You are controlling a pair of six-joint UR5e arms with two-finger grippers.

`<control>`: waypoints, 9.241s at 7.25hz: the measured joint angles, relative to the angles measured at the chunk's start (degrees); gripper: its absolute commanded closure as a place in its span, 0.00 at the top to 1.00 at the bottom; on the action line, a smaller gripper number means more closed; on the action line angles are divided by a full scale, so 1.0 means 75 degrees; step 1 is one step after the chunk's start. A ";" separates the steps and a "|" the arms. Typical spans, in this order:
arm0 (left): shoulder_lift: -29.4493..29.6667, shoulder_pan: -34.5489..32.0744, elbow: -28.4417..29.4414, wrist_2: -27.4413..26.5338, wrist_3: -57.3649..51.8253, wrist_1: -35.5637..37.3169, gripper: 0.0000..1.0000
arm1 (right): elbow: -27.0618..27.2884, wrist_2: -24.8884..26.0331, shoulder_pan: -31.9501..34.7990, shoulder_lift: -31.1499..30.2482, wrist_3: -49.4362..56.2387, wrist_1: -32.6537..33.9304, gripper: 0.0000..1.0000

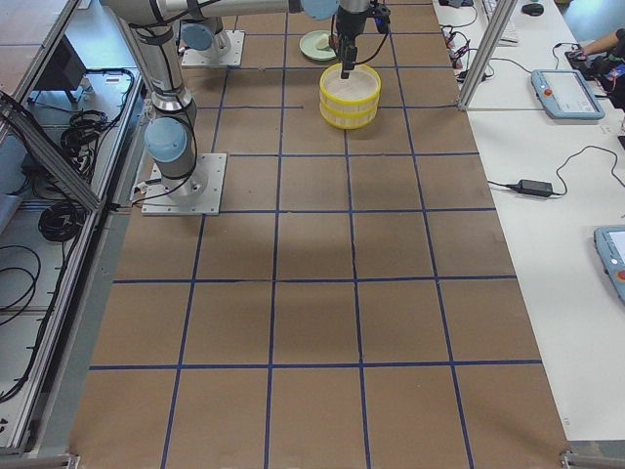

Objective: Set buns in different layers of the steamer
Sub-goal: 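Lower the left gripper toward the green bowl while the right gripper nears the steamer, then grasp the white bun with the left gripper while the right grips the top rim, then lift the white bun with the left gripper while the right lifts the top tier, then lower the white bun into the bottom steamer tier and open the left gripper, then restack the top tier with the right gripper while the left reaches the brown bun, then grasp the brown bun in the bowl with the left gripper and lift it, then carry the brown bun with the left gripper over the top steamer tier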

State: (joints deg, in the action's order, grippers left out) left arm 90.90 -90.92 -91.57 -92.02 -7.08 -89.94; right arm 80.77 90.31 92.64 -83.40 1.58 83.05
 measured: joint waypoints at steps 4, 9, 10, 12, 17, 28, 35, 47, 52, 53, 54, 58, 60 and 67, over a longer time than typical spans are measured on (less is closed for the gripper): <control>-0.0002 0.0410 -0.0058 0.0023 -0.0271 -0.0012 1.00 | 0.0000 -0.0009 0.0000 -0.0001 -0.0003 0.0011 1.00; 0.1081 0.1947 -0.1599 0.0022 -0.1663 0.2417 1.00 | 0.0066 0.0041 0.0028 0.0039 -0.0110 0.0065 1.00; 0.1461 0.1974 -0.1891 0.0030 -0.1666 0.3046 1.00 | 0.0264 0.0005 0.0065 0.0099 -0.0348 0.0351 1.00; 0.2038 0.1984 -0.2088 0.0032 -0.1607 0.3439 1.00 | 0.0910 -0.0013 0.0352 0.0364 -0.0872 0.1433 1.00; 0.2301 0.1996 -0.2512 0.0248 -0.1140 0.3491 0.10 | 0.1498 -0.0023 0.1245 0.1969 -0.1908 0.3632 0.98; 0.1173 -0.0222 -0.0469 0.0950 0.2412 0.1160 0.07 | 0.1511 0.0108 0.1195 0.1397 -0.1552 0.3555 0.05; 0.2503 -0.0998 -0.0597 0.2817 0.3427 0.3731 0.67 | 0.1131 0.0749 -0.1088 0.0621 0.1887 0.2394 0.06; 0.2134 0.1214 -0.1815 0.0249 -0.0412 0.3650 1.00 | 0.1396 0.0645 0.0190 0.0747 -0.0855 0.2446 0.06; 0.2367 0.1804 -0.2289 -0.0146 -0.2377 0.4412 0.63 | 0.1290 0.0650 0.1423 0.1483 -0.2728 0.3176 0.06; 0.2457 0.1807 -0.2308 -0.0134 -0.2411 0.4515 0.24 | 0.1290 0.0650 0.1523 0.1736 -0.2833 0.3337 0.06; 0.2530 0.1810 -0.2351 -0.0136 -0.2408 0.4612 0.04 | 0.1293 0.0650 0.1585 0.1918 -0.2866 0.3503 0.06; 0.2210 0.1727 -0.2339 -0.0369 -0.1885 0.4485 0.02 | 0.1270 0.0721 0.1686 0.2299 -0.2648 0.3734 0.07; 0.1770 0.1591 -0.1802 -0.0113 -0.1705 0.3742 0.02 | 0.1237 0.0748 0.1688 0.2294 -0.2585 0.3691 0.07; 0.1503 -0.0542 -0.0864 0.2441 0.2336 0.3312 0.02 | 0.1236 0.0759 0.1677 0.2230 -0.2582 0.3460 0.23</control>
State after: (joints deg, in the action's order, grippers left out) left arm 102.17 -94.99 -98.05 -73.71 10.44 -65.10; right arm 90.03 96.00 105.22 -66.68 -17.78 109.00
